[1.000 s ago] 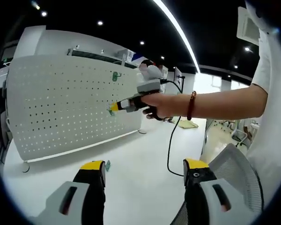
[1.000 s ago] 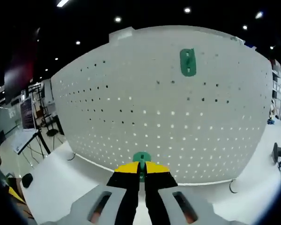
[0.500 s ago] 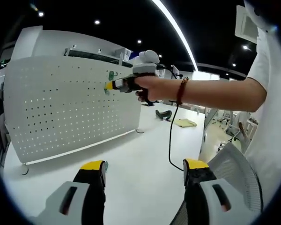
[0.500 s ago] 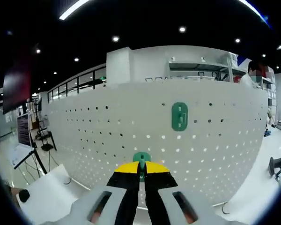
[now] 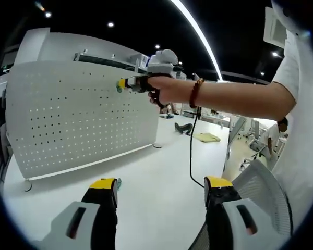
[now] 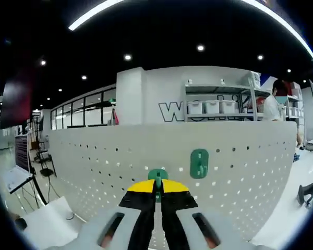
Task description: Insert the hook assembly into the mounting plate slot until the hook locks in place.
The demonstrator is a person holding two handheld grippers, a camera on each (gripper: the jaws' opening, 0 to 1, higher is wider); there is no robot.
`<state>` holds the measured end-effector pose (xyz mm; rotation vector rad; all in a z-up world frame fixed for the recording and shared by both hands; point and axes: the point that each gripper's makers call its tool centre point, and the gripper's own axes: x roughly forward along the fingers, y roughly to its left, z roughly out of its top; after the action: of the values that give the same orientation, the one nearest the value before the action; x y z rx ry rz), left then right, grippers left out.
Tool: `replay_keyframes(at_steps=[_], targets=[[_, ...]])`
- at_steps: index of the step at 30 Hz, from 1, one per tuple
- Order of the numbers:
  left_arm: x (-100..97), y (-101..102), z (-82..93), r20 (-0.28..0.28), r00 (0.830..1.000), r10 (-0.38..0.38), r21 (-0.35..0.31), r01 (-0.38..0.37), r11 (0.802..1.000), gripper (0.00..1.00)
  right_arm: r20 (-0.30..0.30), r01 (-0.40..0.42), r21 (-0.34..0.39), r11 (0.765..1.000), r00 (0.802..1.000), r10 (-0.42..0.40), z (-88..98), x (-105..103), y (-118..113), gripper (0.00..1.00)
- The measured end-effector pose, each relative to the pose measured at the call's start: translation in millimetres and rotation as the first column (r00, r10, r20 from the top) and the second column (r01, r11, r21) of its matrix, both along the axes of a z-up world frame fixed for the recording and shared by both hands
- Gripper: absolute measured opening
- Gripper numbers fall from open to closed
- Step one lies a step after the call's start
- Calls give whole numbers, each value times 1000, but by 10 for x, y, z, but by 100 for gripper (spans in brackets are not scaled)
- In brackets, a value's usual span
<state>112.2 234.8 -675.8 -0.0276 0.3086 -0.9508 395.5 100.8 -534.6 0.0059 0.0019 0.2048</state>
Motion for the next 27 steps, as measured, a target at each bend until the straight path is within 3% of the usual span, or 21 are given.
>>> replay_keyframes(at_steps=[3,9,27], targets=[[8,15,0,-2,1000,3,-1,-3,1000,70,36,1,-13,1000,999,-1,98,27,18,1],[-2,34,-10,-5,1000,6,-4,-6,1000,70,53,13,-13,1000,999,-12,205,153,-2,1],[31,68,-39,-17,1000,20,-6,-20,1000,70,43,58,-12,998,997,-57,96,306,-69,1]])
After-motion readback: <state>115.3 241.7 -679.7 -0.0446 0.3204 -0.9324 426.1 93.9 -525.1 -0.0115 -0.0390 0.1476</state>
